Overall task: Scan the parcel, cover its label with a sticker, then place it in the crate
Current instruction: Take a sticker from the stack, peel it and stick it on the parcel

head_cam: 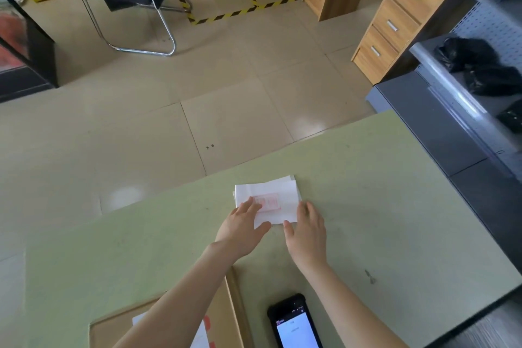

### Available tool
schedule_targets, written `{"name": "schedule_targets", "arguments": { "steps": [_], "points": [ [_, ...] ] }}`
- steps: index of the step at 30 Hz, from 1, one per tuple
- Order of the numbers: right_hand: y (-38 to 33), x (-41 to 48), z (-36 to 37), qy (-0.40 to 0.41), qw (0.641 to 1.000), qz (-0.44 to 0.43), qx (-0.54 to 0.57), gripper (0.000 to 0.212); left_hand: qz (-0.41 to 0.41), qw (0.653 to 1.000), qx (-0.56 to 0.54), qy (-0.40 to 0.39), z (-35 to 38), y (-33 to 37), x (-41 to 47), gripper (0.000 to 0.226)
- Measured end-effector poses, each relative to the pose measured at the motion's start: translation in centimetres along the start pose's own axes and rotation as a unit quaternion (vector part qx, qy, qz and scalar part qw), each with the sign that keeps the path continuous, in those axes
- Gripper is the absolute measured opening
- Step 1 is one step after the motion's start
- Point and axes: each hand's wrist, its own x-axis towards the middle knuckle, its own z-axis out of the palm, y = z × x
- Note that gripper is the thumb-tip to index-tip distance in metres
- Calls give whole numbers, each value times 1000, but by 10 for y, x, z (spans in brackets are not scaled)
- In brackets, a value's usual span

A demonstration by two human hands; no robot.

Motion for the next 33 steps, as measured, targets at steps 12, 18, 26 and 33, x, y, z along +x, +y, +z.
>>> {"name": "schedule_targets", "arguments": {
  "steps": [12,18,26,33],
  "points": [
    [-19,-4,-16,70,948,-32,308,23,-80,934,-347,-4,-21,16,-4,37],
    [-31,-9,-12,17,941,-53,333,25,-121,884,-451,40,-23,22,-1,22],
    [-30,-15,-12,-28,935,-24,352,29,-146,898,-396,127,-20,10,-1,15],
    [-43,-16,-11,-43,937,-26,345,49,-141,893,-395,161,-32,5,-10,16]
  ]
}}
